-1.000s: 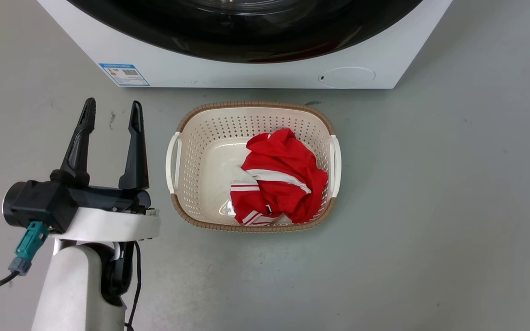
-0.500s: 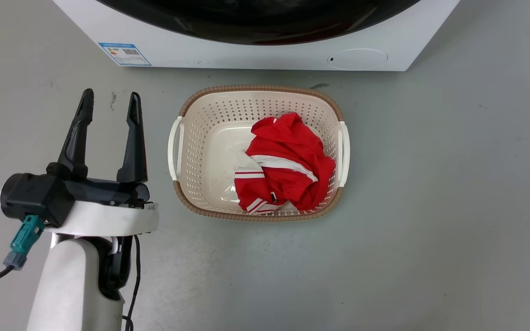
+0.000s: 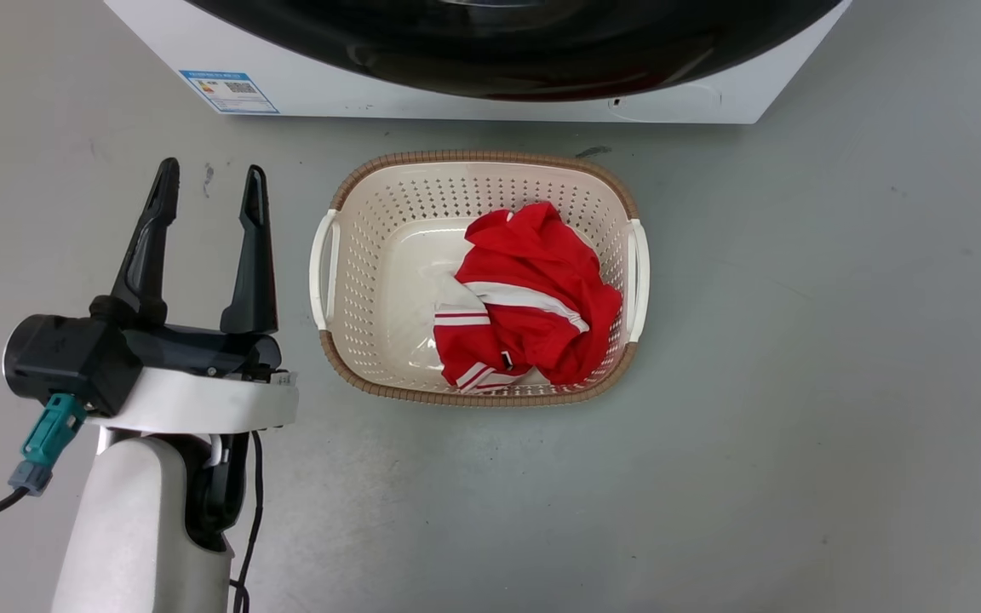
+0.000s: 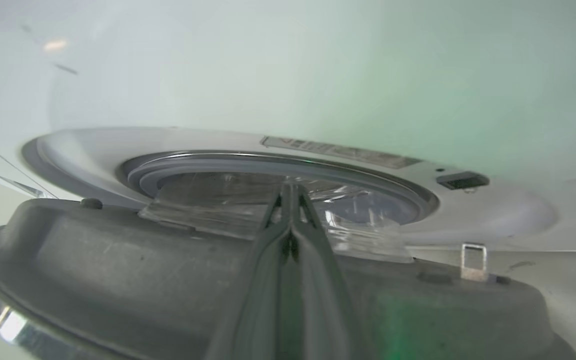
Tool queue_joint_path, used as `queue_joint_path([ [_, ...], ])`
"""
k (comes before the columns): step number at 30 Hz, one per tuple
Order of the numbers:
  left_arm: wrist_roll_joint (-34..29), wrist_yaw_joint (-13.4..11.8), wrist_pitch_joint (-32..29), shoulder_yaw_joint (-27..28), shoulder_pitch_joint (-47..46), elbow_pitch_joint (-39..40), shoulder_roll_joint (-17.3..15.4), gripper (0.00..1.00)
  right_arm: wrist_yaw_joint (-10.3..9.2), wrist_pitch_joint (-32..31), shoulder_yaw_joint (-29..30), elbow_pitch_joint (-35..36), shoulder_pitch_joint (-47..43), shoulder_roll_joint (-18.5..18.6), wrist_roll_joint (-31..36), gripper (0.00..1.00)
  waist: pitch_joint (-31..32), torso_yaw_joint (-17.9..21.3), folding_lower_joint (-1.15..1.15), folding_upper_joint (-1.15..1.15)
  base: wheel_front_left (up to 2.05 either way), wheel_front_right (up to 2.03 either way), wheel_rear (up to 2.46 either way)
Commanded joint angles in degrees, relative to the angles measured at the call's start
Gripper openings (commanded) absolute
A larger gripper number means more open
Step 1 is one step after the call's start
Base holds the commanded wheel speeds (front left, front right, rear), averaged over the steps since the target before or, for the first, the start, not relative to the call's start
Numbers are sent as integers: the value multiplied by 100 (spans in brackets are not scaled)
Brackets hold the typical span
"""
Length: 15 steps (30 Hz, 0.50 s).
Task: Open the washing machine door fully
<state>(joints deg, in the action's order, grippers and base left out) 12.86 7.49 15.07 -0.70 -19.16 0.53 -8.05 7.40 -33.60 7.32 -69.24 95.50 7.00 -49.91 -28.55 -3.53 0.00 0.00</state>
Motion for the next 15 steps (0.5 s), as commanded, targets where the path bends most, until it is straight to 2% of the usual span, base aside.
queue_joint_path([
  [1,4,1,15,-1,-92,-16,3,100,15,-167,-36,-61,2,-187,19,0,16,14,0,0,0,0,0],
  [8,-58,1,15,-27,6,-128,33,100,15,-751,-110,192,-445,-236,-5,0,320,59,0,0,0,0,0],
  [15,-151,1,15,-66,251,-293,88,100,15,-1483,-239,803,-1394,-342,-174,0,896,100,0,0,0,0,0],
])
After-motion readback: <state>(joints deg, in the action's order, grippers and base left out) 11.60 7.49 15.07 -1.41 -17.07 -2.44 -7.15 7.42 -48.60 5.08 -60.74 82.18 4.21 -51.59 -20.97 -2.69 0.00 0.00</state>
